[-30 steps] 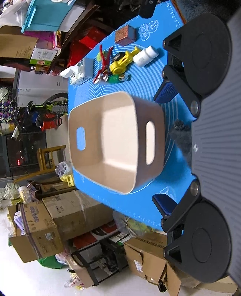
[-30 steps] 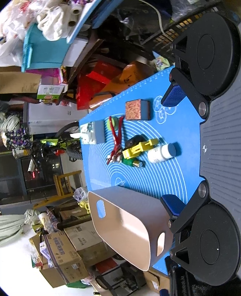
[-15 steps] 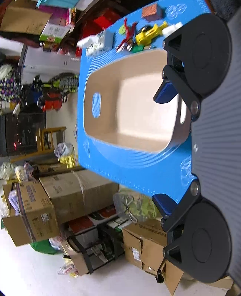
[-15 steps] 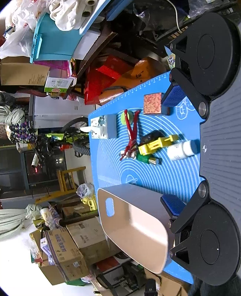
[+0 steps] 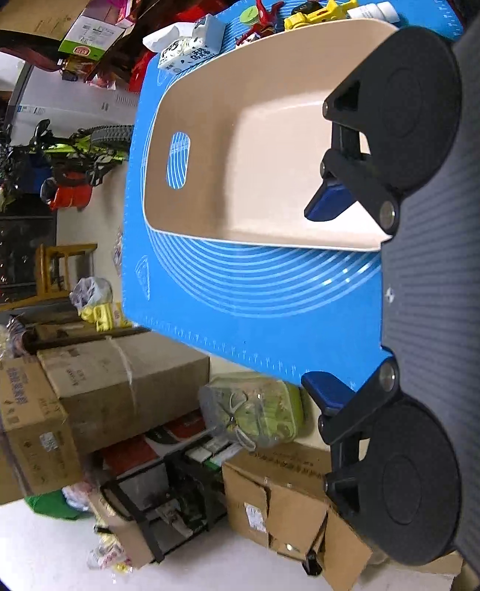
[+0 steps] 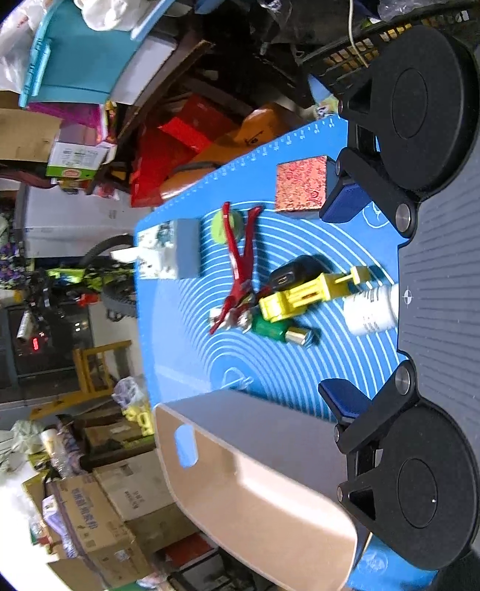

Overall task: Organize rigid objects
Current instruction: 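Grasp the beige bin's rim with the left tool while the right tool grasps the white pill bottle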

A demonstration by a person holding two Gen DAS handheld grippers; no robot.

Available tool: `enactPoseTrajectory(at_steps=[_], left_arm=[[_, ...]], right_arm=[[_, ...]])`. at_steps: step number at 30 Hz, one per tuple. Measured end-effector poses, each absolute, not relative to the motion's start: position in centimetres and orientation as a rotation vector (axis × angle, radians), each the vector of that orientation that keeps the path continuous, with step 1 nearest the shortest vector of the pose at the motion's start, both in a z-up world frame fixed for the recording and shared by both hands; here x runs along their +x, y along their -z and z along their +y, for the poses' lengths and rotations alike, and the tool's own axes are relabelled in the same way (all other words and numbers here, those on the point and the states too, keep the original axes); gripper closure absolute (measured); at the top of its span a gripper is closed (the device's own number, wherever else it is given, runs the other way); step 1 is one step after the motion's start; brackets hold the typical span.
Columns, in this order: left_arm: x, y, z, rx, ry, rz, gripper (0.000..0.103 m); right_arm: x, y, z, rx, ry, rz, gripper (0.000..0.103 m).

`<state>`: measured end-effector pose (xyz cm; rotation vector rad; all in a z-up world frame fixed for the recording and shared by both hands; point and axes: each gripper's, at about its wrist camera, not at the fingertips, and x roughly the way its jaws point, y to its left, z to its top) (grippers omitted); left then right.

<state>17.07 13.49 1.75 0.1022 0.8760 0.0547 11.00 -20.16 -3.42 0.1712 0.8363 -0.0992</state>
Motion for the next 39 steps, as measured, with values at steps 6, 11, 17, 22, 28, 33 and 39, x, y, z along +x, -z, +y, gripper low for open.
enactPoseTrajectory(at_steps=[6,11,17,22,28,33,39], left_arm=[[18.7,0.2,13.2,0.117,-0.016,0.924,0.016],[19.3,2.2,13.3,0.110,0.019,0.994,0.032],[20.1,3.5,13.1,0.110,0.050,1.050,0.061],[20.1,3.4,12.9,0.119,0.063,1.049,0.079],[20.4,3.1,13.2,0.103,0.076,1.044,0.089],[20.6,3.2,12.8,0.104,0.088,1.051,0.097],[20.6,3.3,13.1,0.101,0.103,1.051,0.097]], right_arm=[[12.5,5.9,-20.7,0.173,0.114,0.920,0.014],[13.2,7.5,-20.9,0.164,0.107,0.972,0.015],[13.6,8.8,-21.1,0.176,0.094,1.024,0.017],[14.0,9.2,-21.3,0.219,0.070,1.034,0.017],[13.8,9.0,-21.4,0.241,0.049,1.030,0.023],[14.3,9.6,-20.5,0.213,0.032,1.059,0.030],[14.7,10.1,-17.9,0.132,0.030,1.098,0.044]])
